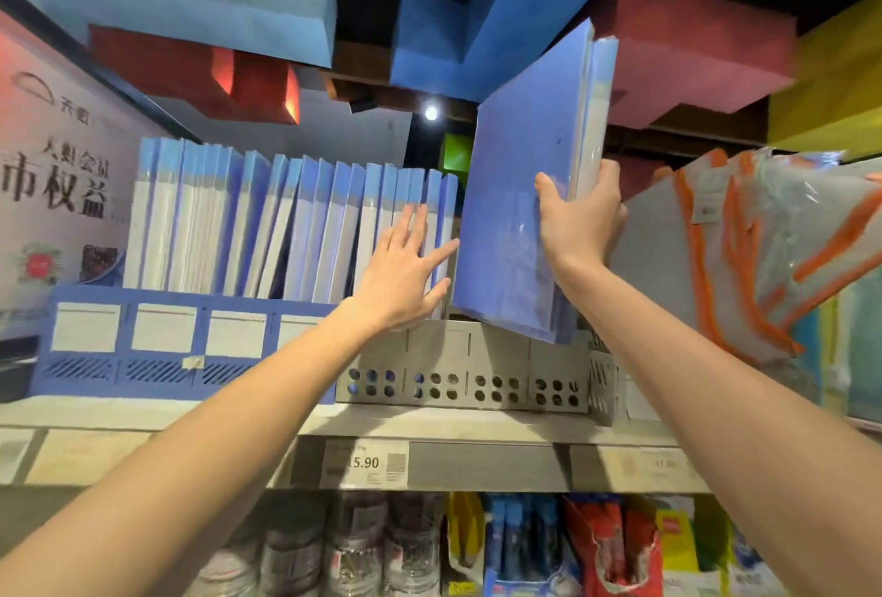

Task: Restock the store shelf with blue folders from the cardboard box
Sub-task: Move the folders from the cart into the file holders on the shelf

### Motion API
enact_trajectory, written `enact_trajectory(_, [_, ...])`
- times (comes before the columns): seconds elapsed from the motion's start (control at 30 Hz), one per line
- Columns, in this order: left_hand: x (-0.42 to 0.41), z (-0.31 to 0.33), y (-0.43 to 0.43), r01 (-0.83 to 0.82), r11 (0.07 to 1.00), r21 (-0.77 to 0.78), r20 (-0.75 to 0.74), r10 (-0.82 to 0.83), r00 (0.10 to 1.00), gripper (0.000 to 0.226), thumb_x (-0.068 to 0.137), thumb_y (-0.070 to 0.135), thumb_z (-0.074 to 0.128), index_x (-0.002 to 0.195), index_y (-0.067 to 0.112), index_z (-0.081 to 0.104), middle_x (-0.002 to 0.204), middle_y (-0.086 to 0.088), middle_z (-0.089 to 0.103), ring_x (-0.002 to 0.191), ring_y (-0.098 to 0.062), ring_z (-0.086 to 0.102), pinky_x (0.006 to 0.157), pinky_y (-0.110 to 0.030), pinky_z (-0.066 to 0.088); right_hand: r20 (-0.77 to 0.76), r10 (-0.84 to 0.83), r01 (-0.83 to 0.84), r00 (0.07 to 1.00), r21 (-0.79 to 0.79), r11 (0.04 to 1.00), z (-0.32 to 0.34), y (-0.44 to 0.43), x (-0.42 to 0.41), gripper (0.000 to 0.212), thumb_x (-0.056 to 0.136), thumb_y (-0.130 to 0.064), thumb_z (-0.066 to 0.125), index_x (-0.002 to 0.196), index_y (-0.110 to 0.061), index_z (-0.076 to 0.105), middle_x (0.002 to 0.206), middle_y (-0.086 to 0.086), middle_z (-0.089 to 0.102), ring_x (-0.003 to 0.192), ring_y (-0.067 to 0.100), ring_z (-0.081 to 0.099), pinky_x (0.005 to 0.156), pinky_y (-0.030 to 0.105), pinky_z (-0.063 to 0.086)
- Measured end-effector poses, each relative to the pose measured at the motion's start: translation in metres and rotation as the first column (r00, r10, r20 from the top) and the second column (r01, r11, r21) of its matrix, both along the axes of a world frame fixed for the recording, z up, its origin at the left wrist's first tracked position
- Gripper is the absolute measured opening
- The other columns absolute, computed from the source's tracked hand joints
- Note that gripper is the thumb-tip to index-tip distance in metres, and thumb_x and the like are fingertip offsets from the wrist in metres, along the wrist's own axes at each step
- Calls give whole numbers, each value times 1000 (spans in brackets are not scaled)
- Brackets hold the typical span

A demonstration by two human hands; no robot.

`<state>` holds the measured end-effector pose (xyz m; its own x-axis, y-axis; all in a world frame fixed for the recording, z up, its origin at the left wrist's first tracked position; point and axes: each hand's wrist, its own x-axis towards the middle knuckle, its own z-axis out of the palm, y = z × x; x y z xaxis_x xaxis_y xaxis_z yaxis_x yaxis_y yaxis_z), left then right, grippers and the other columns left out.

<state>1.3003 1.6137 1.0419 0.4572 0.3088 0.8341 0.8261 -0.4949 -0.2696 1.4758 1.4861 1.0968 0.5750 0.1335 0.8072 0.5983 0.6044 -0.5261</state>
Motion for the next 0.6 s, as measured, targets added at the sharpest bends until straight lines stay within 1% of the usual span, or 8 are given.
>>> enact_trajectory(0.07, [0,-3,5,-4,1000,-11,1,4,1000,62,103,54,36,160,38,18,167,-17,-13,155,-32,-16,126,-49,6,13,18,-18,1000,-31,999,2,8,4,33,92,-32,66,114,-12,51,102,-3,59,89,17,46,63,26,37])
enact_trajectory(0.1, [21,-8,48,-110,994,-29,8,110,994,62,103,55,36,160,37,19,167,-17,-13,155,-32,-14,126,-48,6,-17,117,-118,993,-63,991,-1,73,30,34,92,-33,65,115,-12,51,106,-1,59,90,17,46,58,22,33])
enact_trajectory(0.17, [15,-9,56,-122,992,-32,56,124,991,62,103,55,37,160,37,21,168,-17,-13,155,-32,-13,126,-48,8,7,113,-111,994,-125,986,2,86,29,35,93,-34,65,118,-13,50,113,1,60,93,16,45,56,14,28])
enact_trajectory(0.23, [14,-12,55,-147,988,46,72,143,987,62,102,54,40,159,39,23,168,-18,-10,155,-33,-13,124,-49,11,-4,124,-124,992,-96,988,6,85,26,37,93,-34,66,119,-13,50,116,3,60,93,16,45,55,12,27])
enact_trajectory(0.33, [9,-11,53,-115,988,107,83,106,991,60,102,56,38,158,43,22,169,-17,-8,155,-34,-13,123,-51,13,-6,120,-120,993,-83,989,13,85,24,38,92,-35,67,120,-13,50,117,5,60,96,19,51,56,16,32])
enact_trajectory(0.43, [-1,-13,58,-132,986,102,83,124,989,60,102,65,25,158,46,16,169,-15,-7,156,-34,-11,123,-51,14,4,106,-105,994,-92,990,14,98,19,41,92,-36,68,121,-13,49,121,7,59,102,22,56,68,25,44])
enact_trajectory(0.5, [-2,-13,59,-143,984,104,75,136,988,63,100,68,18,159,46,14,169,-15,-7,156,-34,-11,124,-51,15,2,111,-110,994,-108,988,15,107,14,41,92,-37,68,121,-15,48,119,7,58,99,22,54,73,32,49])
enact_trajectory(0.6, [-2,-13,60,-136,986,96,77,129,989,64,99,68,17,159,47,12,169,-13,-11,156,-32,-12,124,-51,15,19,110,-107,994,-92,990,15,118,6,40,92,-36,68,120,-15,48,109,1,57,93,17,54,75,35,54])
